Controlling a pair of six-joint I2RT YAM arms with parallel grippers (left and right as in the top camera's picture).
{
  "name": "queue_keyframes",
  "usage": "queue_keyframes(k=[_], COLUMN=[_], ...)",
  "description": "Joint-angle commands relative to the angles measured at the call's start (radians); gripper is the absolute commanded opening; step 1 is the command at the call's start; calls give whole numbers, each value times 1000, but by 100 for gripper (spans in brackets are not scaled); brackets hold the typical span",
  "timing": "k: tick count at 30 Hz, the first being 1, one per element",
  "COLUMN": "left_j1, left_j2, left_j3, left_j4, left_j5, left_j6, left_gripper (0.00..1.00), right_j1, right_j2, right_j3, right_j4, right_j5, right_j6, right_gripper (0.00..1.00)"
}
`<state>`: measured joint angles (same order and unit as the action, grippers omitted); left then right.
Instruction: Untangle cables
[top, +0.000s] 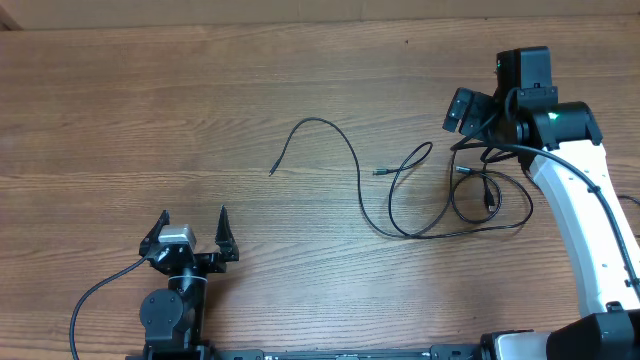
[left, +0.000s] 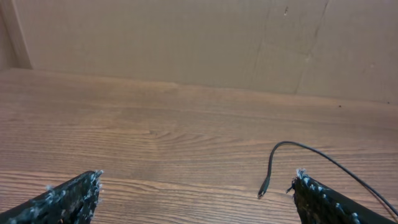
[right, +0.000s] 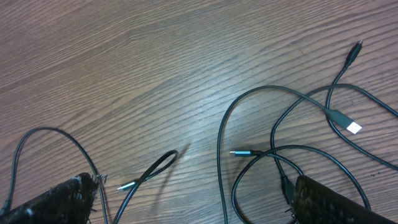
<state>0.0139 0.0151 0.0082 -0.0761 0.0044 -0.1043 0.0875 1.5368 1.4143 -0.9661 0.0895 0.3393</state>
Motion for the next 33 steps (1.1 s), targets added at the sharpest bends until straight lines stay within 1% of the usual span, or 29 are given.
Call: queue_keyframes(k=[1, 28, 33], left_j1=[3, 3, 3], left_j2=[-11, -11, -11], left_j3=[-3, -3, -3], left_j4=[-2, -2, -2], left_j5=[11, 11, 11], left_j6=[12, 12, 12], left_gripper=[100, 100, 99], right_j1=[-1, -1, -1], right_j2=[6, 7, -40], right_j3=[-2, -2, -2], right_j4=[3, 3, 2], right_j5=[6, 6, 6], right_j6=[0, 0, 0], right_gripper=[100, 100, 100])
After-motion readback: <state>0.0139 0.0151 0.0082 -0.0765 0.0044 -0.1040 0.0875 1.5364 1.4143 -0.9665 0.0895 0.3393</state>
